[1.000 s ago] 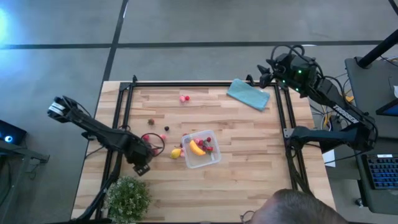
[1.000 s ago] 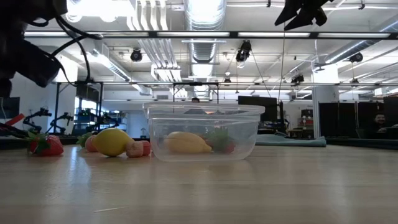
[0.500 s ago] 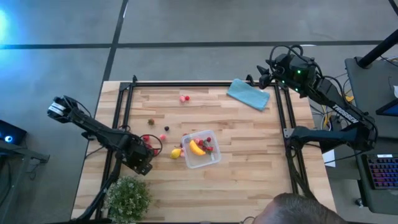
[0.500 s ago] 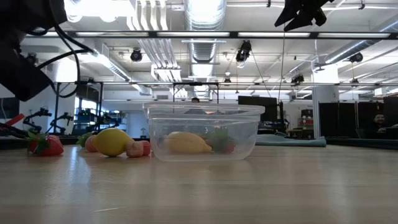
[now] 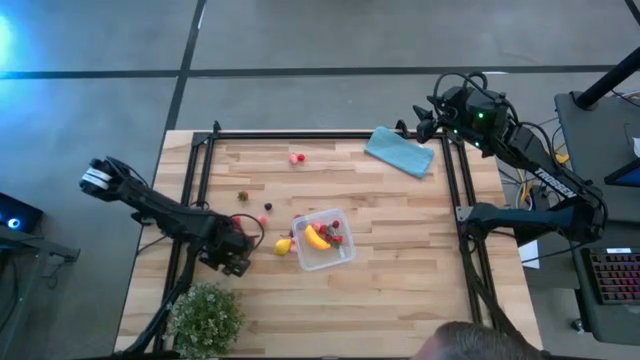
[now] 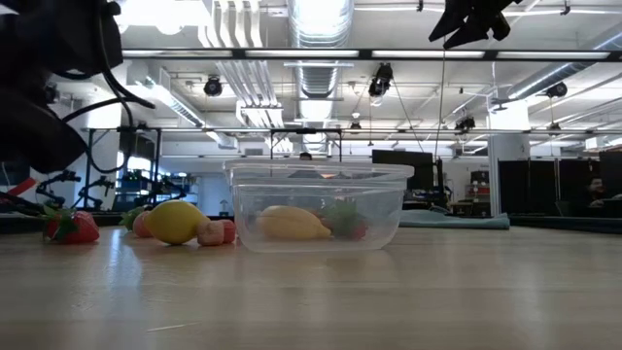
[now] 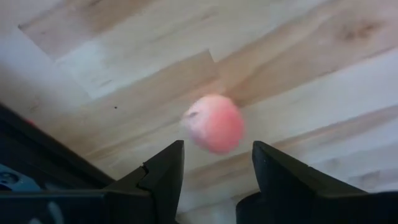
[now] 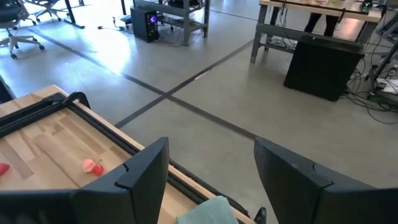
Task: Pick and placing Produce into tupperware
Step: Put the pink peach into the transparent bin
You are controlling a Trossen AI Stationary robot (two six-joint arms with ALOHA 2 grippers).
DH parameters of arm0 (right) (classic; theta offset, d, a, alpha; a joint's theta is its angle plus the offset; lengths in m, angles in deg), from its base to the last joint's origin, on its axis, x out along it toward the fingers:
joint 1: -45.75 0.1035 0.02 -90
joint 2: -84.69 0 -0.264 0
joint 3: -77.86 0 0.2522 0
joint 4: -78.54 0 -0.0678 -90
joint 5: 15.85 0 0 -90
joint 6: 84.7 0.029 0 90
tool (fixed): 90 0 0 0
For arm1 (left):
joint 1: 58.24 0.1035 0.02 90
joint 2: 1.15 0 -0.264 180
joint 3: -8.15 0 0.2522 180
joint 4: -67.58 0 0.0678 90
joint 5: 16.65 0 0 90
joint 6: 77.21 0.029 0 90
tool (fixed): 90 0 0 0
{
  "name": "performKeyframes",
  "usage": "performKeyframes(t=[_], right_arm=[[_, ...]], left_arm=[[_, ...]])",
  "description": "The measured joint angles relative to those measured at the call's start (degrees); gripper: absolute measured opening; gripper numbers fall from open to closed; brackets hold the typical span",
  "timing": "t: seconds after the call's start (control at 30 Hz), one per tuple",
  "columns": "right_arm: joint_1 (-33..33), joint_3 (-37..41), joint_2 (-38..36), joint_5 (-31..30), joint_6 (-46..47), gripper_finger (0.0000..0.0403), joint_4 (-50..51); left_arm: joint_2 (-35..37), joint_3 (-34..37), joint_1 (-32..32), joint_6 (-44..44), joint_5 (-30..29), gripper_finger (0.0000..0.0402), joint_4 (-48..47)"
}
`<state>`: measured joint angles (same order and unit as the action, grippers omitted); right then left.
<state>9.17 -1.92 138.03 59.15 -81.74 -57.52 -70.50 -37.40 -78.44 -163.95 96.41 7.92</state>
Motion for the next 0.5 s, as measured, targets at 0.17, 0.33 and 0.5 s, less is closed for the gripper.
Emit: performKeyframes(t=[0.17,0.33,0.5], right_arm=[[0.01,0.0,0.0,0.0,0.0,0.0228,-0.02],[0.02,0.0,0.0,0.0,0.0,0.0228,-0.07],[0.01,0.0,0.0,0.0,0.0,0.0228,-0.09]], left_arm=[[-1.12,0.0,1.65,-0.04,0.47,0.0176,0.01],[-1.27,0.0,3.78,-0.04,0.49,0.0176,0.14],[-0.49,-0.04,5.15,0.0,0.42,0.0176,0.53]])
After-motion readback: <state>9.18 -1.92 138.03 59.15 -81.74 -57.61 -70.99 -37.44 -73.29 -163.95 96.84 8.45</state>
